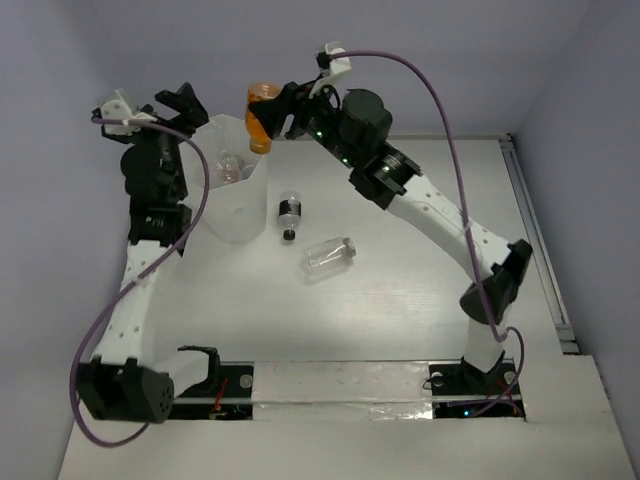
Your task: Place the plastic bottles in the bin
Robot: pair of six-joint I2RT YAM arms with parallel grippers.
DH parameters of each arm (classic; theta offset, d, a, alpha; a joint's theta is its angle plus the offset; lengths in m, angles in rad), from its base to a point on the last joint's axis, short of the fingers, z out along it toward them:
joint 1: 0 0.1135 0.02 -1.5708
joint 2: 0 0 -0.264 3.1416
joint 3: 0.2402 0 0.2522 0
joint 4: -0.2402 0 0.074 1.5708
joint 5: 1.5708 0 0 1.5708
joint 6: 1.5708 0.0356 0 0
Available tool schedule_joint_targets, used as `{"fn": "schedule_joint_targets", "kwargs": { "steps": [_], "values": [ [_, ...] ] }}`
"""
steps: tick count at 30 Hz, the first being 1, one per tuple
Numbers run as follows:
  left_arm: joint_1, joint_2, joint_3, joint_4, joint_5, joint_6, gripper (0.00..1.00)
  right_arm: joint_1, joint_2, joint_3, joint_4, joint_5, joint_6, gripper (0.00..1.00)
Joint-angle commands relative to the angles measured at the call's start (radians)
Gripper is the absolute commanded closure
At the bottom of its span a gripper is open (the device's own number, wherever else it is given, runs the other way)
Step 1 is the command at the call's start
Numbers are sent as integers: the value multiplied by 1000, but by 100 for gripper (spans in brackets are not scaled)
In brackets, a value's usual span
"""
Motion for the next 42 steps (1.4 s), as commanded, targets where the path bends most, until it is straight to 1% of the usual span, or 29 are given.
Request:
{"fn": "schedule_joint_targets", "kwargs": {
  "steps": [1,2,3,5,6,9,10,12,13,17,19,21,23,24,25,26,27,28,29,30,31,33,34,35,36,37,39,41,42],
  "values": [
    [6,-193,-4,-21,73,-78,6,10,142,178,38,5,-26,39],
    [6,-223,-17,-40,93,-91,8,10,182,279,26,-2,-26,39],
    [6,-255,-28,-63,99,-124,10,10,261,328,5,-2,-22,38],
    [6,-343,-80,-106,128,-160,12,10,335,420,-14,-2,-17,38],
    [6,-370,-98,-117,142,-170,13,10,399,495,-18,-41,-12,36],
    [6,-461,-150,-192,222,-194,14,19,450,550,-54,-60,-22,28],
    [6,-491,-160,-230,245,-191,14,19,446,534,-48,-52,-26,18],
    [6,-518,-179,-266,309,-177,15,28,418,492,-32,-40,-37,8],
    [6,-534,-186,-281,334,-171,15,28,400,443,-5,-35,-42,7],
    [6,-556,-199,-339,472,-157,18,28,276,363,26,-20,-68,4],
    [6,-550,-198,-352,524,-157,21,28,239,338,18,-11,-83,4],
    [6,-547,-206,-355,618,-161,26,28,165,263,24,24,-100,5],
    [-9,-536,-222,-350,685,-167,30,28,101,176,46,70,-109,11],
    [-27,-532,-230,-349,689,-169,33,16,23,57,87,87,-114,15],
    [-91,-521,-241,-345,676,-174,35,7,-17,-11,110,110,-106,30],
    [-142,-515,-267,-330,623,-174,37,-24,-59,-79,136,116,-89,41],
    [-203,-502,-279,-324,582,-171,42,-47,-101,-213,176,118,-39,54],
    [-351,-469,-285,-324,530,-143,42,-71,-185,-281,195,98,-11,74],
    [-430,-449,-291,-333,415,-122,42,-99,-227,-347,213,83,18,82],
    [-505,-424,-292,-342,353,-100,43,-149,-267,-408,236,66,40,87],
    [-628,-373,-299,-356,224,-67,43,-170,-350,-528,245,49,64,93],
    [-711,-323,-319,-356,129,-46,43,-202,-431,-634,253,54,63,93],
    [-734,-282,-330,-352,86,-42,42,-213,-471,-724,248,67,49,93],
    [-765,-260,-359,-327,43,-34,40,-226,-546,-765,241,73,41,93],
    [-774,-237,-371,-309,38,-25,37,-227,-580,-803,227,81,35,93],
    [-775,-188,-380,-289,38,-14,29,-236,-614,-840,222,90,28,92],
    [-800,-136,-399,-221,32,47,20,-236,-698,-938,209,103,32,92],
    [-810,-46,-381,-197,35,90,14,-246,-769,-1022,202,129,46,90],
    [-810,-12,-370,-197,35,133,7,-256,-787,-1045,193,135,53,88]
  ]
}}
